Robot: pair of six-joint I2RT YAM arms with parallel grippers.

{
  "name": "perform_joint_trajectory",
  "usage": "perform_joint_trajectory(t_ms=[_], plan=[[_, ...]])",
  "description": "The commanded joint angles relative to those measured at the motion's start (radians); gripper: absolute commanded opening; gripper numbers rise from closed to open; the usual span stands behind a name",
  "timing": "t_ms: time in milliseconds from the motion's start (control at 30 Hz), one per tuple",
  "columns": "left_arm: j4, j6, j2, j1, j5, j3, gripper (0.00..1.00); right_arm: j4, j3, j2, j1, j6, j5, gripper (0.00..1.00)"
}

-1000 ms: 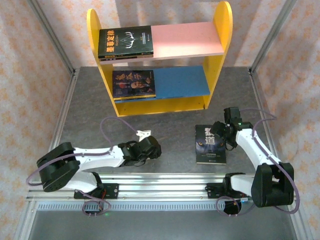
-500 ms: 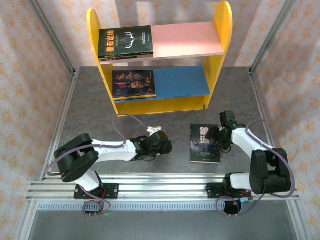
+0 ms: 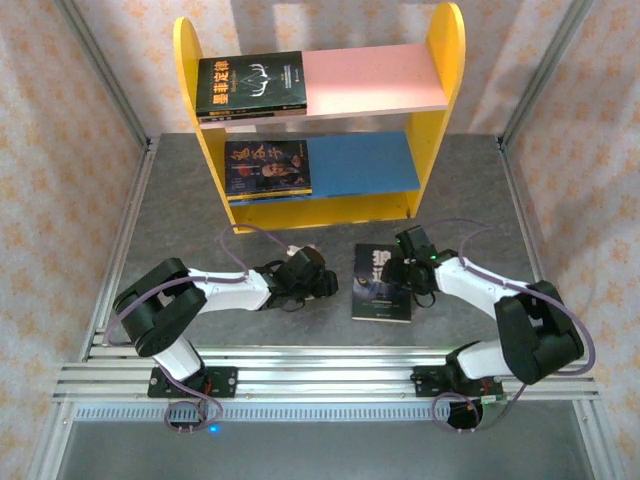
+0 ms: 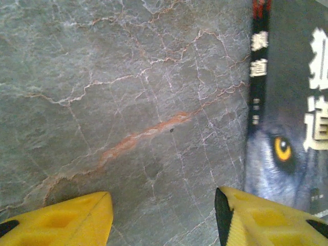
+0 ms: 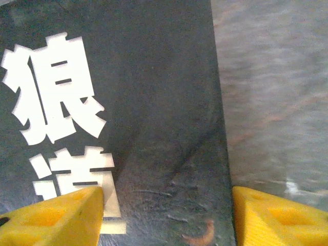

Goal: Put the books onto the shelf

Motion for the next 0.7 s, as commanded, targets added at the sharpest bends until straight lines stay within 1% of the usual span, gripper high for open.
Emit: perform_joint_trajectory(t_ms=[0, 167, 233, 333, 500, 667], plan=[[0.021, 0.025, 0.026, 0.019, 0.02, -0.035, 0.55, 0.156, 0.019, 0.104, 0.115, 0.052, -0.196, 0.62], [0.03, 0.019, 0.051, 0.025, 0.046, -0.051, 0.55, 0.204, 0.088, 0.195, 0.204, 0.069, -0.207, 0.6], [0.029, 0.017, 0.058, 0.027, 0.047, -0.055, 0.55, 0.236, 0.101, 0.221, 0.225, 0.086, -0.227, 0.59], [0.02, 0.015, 0.06, 0.027, 0.044, -0.062, 0.55, 0.283, 0.105, 0.244, 0.246, 0.11, -0.253, 0.57], [0.023, 0.013, 0.062, 0.031, 0.047, -0.064, 0.55, 0.288, 0.105, 0.246, 0.267, 0.108, -0.265, 0.51], [0.035, 0.022, 0.038, 0.053, 0.082, -0.05, 0.54, 0.306, 0.075, 0.243, 0.288, 0.114, -0.269, 0.44]])
